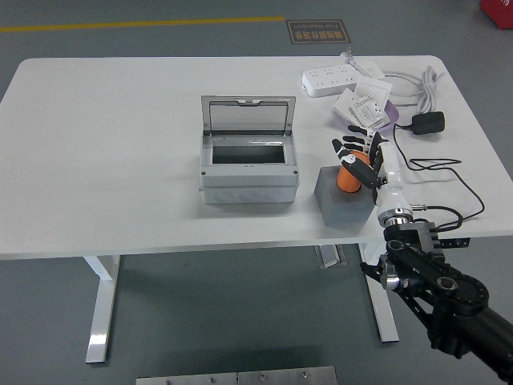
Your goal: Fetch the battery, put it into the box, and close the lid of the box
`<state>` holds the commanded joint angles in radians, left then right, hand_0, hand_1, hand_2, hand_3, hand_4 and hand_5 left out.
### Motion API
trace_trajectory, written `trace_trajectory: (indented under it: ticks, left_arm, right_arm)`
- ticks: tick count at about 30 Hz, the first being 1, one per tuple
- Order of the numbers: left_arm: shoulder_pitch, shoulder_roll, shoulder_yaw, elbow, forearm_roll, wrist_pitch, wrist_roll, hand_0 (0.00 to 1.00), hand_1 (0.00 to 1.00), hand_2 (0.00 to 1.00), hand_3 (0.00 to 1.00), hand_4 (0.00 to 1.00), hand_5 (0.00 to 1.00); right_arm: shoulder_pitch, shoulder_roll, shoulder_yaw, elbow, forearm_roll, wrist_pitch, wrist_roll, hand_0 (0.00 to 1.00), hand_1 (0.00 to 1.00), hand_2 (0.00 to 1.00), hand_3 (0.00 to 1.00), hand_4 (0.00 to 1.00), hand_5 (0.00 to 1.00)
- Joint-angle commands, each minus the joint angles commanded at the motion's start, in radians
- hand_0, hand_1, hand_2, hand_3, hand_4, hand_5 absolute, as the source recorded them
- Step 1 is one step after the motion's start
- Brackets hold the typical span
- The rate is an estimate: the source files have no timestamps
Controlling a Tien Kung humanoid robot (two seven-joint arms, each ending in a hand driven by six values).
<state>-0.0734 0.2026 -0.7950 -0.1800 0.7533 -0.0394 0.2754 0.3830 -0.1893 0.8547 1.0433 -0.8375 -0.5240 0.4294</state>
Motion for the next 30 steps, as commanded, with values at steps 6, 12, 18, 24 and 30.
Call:
trace_trajectory:
  ticks: [6,12,18,24,30]
  left_arm:
    - [-0.001,-0.002,0.002,0.0,0.002,-0.001,0.0,0.753,0.832,0.793,0.852,0.476,0.002]
    - [-0.003,-0.001,0.004,0.0,0.005,-0.002,0.0,0.752,0.832,0.793,0.851,0.475,0.002]
    - [-0.006,0.0,0.006,0.0,0.006,-0.003,-0.001,0.753,0.833,0.793,0.852,0.475,0.002]
    - [-0.01,0.0,0.009,0.0,0.006,-0.003,-0.002,0.753,0.832,0.793,0.851,0.472,0.002]
    - [-0.012,0.001,0.01,0.0,0.008,-0.003,-0.003,0.752,0.832,0.793,0.85,0.47,0.002]
  right_arm:
    - [0.001,0.003,-0.009,-0.006,0.0,0.004,-0.003,0.653,0.605,0.598,0.654,0.845,0.313]
    - [0.003,0.0,-0.015,-0.018,-0.013,0.001,-0.011,0.643,0.605,0.597,0.651,0.844,0.315]
    - [0.003,-0.004,-0.022,-0.025,-0.037,-0.001,-0.026,0.641,0.598,0.591,0.64,0.759,0.203]
    - [0.003,-0.006,-0.03,-0.027,-0.055,0.0,-0.039,0.634,0.598,0.578,0.629,0.588,0.115]
    - [0.003,-0.006,-0.036,-0.029,-0.064,0.001,-0.048,0.665,0.59,0.566,0.617,0.419,0.047]
